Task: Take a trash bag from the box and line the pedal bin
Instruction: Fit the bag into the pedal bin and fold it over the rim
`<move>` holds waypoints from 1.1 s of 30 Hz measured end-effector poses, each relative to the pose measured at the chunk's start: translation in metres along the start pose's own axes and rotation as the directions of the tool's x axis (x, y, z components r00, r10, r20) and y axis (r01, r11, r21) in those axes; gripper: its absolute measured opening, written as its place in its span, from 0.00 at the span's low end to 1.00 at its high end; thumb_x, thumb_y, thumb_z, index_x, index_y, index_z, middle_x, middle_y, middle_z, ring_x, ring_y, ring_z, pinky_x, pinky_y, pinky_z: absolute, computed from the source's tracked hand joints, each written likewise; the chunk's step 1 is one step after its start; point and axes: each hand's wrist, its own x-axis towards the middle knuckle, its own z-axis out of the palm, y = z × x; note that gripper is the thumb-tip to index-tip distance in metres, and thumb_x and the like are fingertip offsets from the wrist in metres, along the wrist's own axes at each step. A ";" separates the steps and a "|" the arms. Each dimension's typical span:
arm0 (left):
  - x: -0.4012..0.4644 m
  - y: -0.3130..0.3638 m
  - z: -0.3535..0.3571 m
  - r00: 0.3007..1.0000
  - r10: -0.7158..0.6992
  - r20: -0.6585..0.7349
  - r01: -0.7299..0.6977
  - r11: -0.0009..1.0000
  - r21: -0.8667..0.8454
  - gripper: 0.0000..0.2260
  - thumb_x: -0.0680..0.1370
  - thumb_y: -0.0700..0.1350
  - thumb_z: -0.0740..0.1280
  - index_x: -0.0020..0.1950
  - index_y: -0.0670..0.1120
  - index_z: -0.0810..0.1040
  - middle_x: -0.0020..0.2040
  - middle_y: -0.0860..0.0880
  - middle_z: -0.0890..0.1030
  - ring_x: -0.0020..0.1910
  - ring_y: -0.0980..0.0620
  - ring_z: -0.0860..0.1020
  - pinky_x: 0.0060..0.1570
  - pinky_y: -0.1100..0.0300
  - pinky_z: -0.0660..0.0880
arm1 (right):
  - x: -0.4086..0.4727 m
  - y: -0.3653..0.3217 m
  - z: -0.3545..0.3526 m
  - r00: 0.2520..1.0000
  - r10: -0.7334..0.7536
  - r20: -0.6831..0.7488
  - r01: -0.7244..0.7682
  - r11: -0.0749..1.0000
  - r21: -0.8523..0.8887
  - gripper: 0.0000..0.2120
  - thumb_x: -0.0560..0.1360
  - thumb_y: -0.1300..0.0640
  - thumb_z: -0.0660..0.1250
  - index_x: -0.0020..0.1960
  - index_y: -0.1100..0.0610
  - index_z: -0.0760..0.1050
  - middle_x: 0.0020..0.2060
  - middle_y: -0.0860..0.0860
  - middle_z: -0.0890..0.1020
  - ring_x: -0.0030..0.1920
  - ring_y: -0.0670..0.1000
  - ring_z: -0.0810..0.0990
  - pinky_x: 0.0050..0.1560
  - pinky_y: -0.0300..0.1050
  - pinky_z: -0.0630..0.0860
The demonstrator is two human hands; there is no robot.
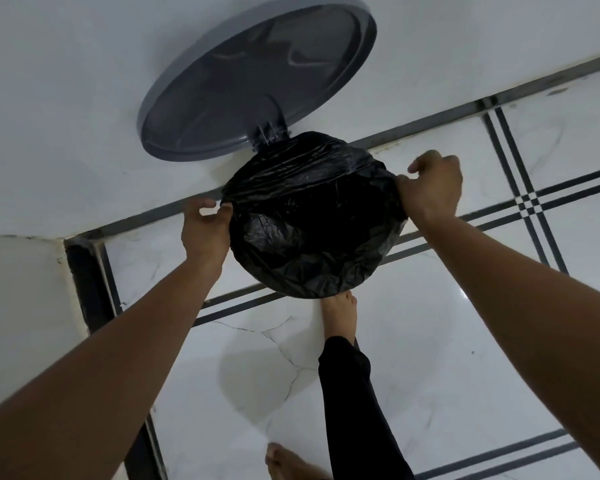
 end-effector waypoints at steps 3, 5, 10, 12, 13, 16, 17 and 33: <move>-0.003 0.010 0.003 0.973 0.186 0.134 -0.194 0.980 0.047 0.16 0.76 0.59 0.74 0.61 0.57 0.77 0.55 0.54 0.84 0.59 0.51 0.82 0.62 0.51 0.79 | 0.000 -0.022 0.002 0.973 -0.135 0.185 0.097 0.975 0.198 0.12 0.75 0.55 0.67 0.58 0.52 0.82 0.50 0.50 0.84 0.50 0.51 0.82 0.53 0.41 0.77; -0.003 0.015 0.004 0.905 0.330 0.270 -0.381 0.910 0.165 0.26 0.73 0.62 0.77 0.69 0.62 0.73 0.64 0.53 0.80 0.63 0.55 0.78 0.64 0.57 0.75 | 0.001 -0.035 0.005 0.912 -0.309 0.270 0.296 0.951 0.090 0.17 0.75 0.48 0.71 0.62 0.48 0.82 0.53 0.49 0.83 0.52 0.48 0.80 0.57 0.40 0.75; 0.013 0.022 0.006 0.874 0.436 0.215 -0.486 0.797 0.359 0.16 0.79 0.56 0.72 0.65 0.53 0.82 0.57 0.49 0.82 0.55 0.53 0.80 0.62 0.54 0.77 | 0.020 -0.053 0.013 0.875 -0.359 0.326 0.386 0.922 -0.020 0.19 0.76 0.41 0.71 0.64 0.44 0.83 0.57 0.53 0.84 0.58 0.52 0.82 0.60 0.44 0.76; 0.019 0.033 0.010 0.904 0.401 0.149 -0.427 0.835 0.346 0.11 0.80 0.54 0.71 0.57 0.49 0.86 0.49 0.51 0.85 0.50 0.53 0.81 0.59 0.58 0.77 | 0.027 -0.060 0.014 0.898 -0.275 0.343 0.278 0.960 0.044 0.12 0.77 0.46 0.71 0.59 0.46 0.86 0.55 0.50 0.86 0.57 0.51 0.83 0.61 0.42 0.77; 0.024 0.039 0.013 0.919 0.373 0.126 -0.393 0.851 0.347 0.11 0.80 0.55 0.71 0.54 0.48 0.86 0.47 0.51 0.86 0.49 0.52 0.82 0.58 0.59 0.76 | 0.031 -0.063 0.016 0.904 -0.243 0.352 0.230 0.970 0.077 0.11 0.77 0.47 0.72 0.57 0.47 0.87 0.52 0.49 0.87 0.55 0.49 0.84 0.60 0.42 0.78; 0.047 0.049 0.022 0.973 0.219 0.071 -0.230 0.935 0.268 0.14 0.78 0.59 0.71 0.44 0.50 0.86 0.46 0.50 0.87 0.51 0.48 0.84 0.61 0.53 0.78 | 0.044 -0.073 0.022 0.914 -0.141 0.380 0.073 0.979 0.188 0.10 0.74 0.48 0.76 0.53 0.51 0.88 0.48 0.47 0.87 0.48 0.46 0.84 0.57 0.39 0.80; 0.055 0.051 0.025 0.984 0.157 0.079 -0.171 0.958 0.229 0.14 0.77 0.60 0.71 0.42 0.50 0.85 0.45 0.51 0.87 0.52 0.47 0.84 0.61 0.53 0.79 | 0.050 -0.078 0.025 0.921 -0.111 0.374 0.029 0.976 0.218 0.10 0.73 0.49 0.78 0.52 0.51 0.88 0.48 0.48 0.88 0.46 0.45 0.84 0.56 0.40 0.80; 0.032 0.039 0.015 0.949 -0.226 0.221 0.231 0.973 0.003 0.11 0.83 0.54 0.65 0.59 0.50 0.82 0.48 0.51 0.82 0.44 0.52 0.77 0.42 0.57 0.71 | 0.036 -0.051 0.018 0.913 -0.031 0.407 -0.057 0.978 0.202 0.16 0.76 0.50 0.66 0.62 0.47 0.82 0.57 0.46 0.85 0.58 0.49 0.82 0.63 0.43 0.76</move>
